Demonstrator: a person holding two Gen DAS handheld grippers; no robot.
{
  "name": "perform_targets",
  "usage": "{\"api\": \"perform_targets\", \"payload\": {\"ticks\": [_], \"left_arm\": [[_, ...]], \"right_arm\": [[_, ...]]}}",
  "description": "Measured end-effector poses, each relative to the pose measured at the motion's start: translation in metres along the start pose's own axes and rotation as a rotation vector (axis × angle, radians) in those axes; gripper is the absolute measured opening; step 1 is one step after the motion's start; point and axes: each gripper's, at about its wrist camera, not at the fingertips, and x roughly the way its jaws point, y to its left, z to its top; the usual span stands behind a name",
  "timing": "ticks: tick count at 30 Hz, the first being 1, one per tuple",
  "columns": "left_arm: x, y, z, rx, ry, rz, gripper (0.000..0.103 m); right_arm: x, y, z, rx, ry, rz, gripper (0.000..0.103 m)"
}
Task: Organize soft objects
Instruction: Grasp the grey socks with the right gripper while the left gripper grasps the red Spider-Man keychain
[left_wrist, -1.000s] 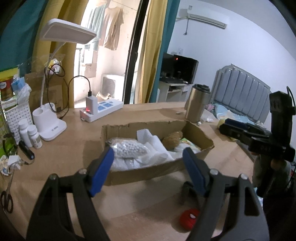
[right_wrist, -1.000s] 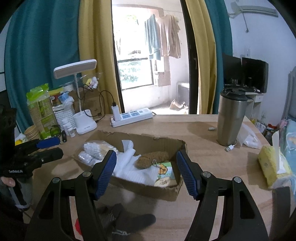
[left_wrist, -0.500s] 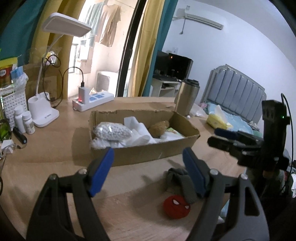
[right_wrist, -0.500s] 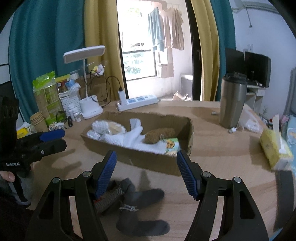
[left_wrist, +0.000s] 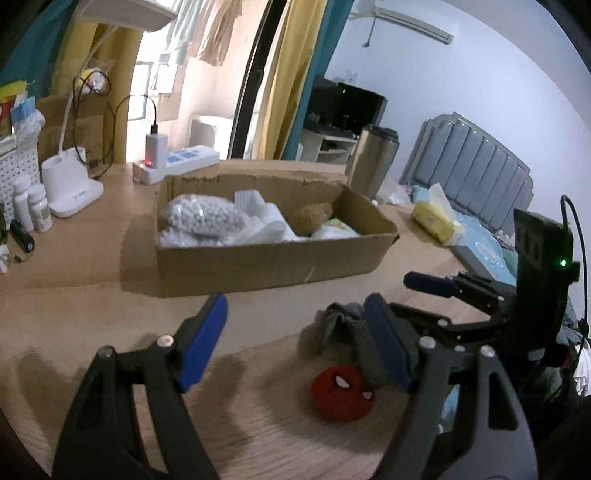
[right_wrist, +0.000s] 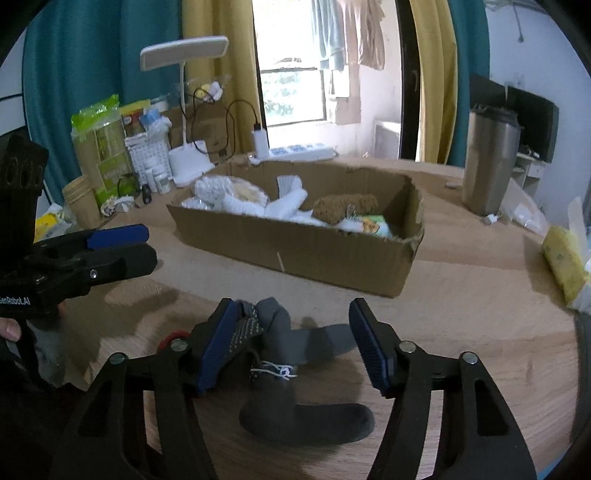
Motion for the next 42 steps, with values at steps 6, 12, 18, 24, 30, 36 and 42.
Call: {"api": "perform_targets", "payload": {"ticks": [6,12,18,24,30,36,42], "left_arm": [[0.009,-0.002,-0.009,-0.001,0.036,-0.006,0.078],[0.017,-0.011,-0.016,0.029,0.074,-0.024,0.078],[0.031,-0.024,-0.024,0.086,0.156,-0.041,0.078],[0.037,-0.037,-0.03,0.132,0.204,-0.053,0.078],[0.045,-0.047,-0.039,0.189,0.273,-0.047,0.078],[0.044,-0.051,-0.044,0.231,0.286,-0.016,0.078],[0.046,-0.055,-0.047,0.279,0.282,0.007,0.076]], "right_arm": [[0.016,0.004,-0.009,-0.013,0.057,0.012,0.052],[0.028,0.004,-0.021,-0.015,0.113,0.005,0.043],[0.022,-0.009,-0.023,0.005,0.088,-0.005,0.033],[0.006,-0.033,-0.021,0.056,0.027,-0.044,0.033],[-0.005,-0.053,-0.021,0.102,-0.011,-0.065,0.033],[-0.008,-0.059,-0.023,0.109,-0.013,-0.067,0.033],[-0.008,-0.059,-0.024,0.107,-0.014,-0.056,0.033]]}}
